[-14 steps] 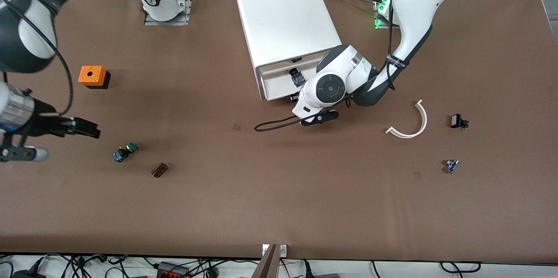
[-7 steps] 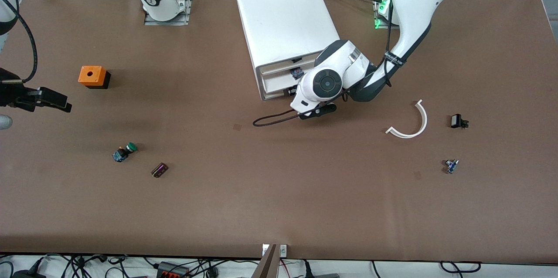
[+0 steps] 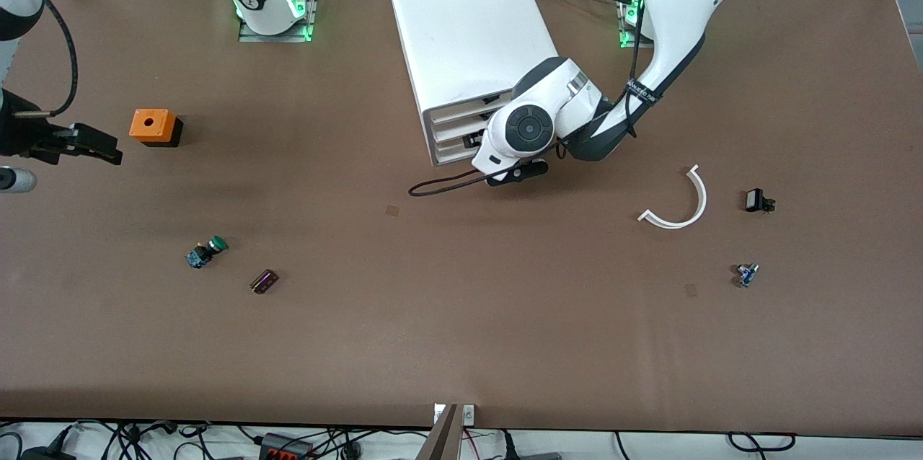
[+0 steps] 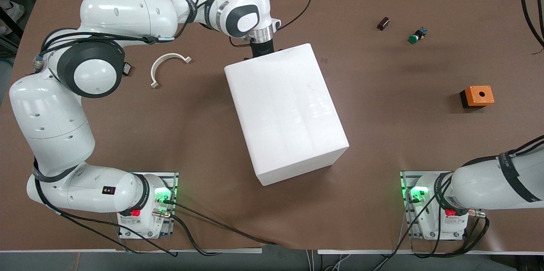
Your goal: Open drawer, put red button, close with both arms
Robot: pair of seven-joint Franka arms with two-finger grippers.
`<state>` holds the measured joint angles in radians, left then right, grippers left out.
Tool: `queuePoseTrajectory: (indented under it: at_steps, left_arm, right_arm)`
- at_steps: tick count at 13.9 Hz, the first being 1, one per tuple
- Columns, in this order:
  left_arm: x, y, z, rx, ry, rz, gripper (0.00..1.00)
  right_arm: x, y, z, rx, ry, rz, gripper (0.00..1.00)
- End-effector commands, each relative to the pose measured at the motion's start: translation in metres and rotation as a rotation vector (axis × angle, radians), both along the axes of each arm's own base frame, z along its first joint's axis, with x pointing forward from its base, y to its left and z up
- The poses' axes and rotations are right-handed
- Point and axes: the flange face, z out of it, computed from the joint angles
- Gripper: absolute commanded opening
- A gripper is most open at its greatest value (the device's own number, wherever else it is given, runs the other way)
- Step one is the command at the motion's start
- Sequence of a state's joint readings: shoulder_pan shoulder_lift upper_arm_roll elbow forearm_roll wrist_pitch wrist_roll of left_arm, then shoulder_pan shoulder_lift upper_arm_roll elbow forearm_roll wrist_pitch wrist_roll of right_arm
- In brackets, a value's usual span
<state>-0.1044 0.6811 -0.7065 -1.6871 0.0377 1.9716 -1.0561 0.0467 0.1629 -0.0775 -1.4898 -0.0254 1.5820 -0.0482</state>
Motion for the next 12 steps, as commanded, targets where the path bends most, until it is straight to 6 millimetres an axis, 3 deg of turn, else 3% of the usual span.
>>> queuePoseTrajectory:
  at_steps: [1, 4, 5, 9, 10, 12]
  left_arm:
    - [-0.008, 0.003, 0.009, 0.01, 0.013, 0.008, 1.0]
    - [0.001, 0.009, 0.018, 0.016, 0.002, 0.01, 1.0]
    - [0.01, 0.019, 0.029, 0.036, -0.015, 0.006, 1.0]
    - [0.079, 0.071, 0.093, 0.092, -0.105, 0.048, 1.0]
    - [0.097, 0.092, 0.11, 0.134, -0.146, 0.052, 1.0]
    - [0.122, 0.121, 0.142, 0.203, -0.222, 0.051, 1.0]
  right_arm:
    - [-0.039, 0.002, -0.004, -0.013, -0.008, -0.006, 1.0]
    - [-0.063, -0.001, -0.012, -0.004, -0.031, -0.01, 1.0]
    - [-0.065, -0.001, -0.01, -0.003, -0.032, -0.011, 1.0]
    - [-0.057, -0.004, -0.003, -0.005, -0.061, -0.013, 1.0]
    - [-0.053, -0.003, 0.0, -0.004, -0.068, -0.011, 1.0]
    - [-0.049, -0.005, 0.002, 0.001, -0.074, -0.02, 1.0]
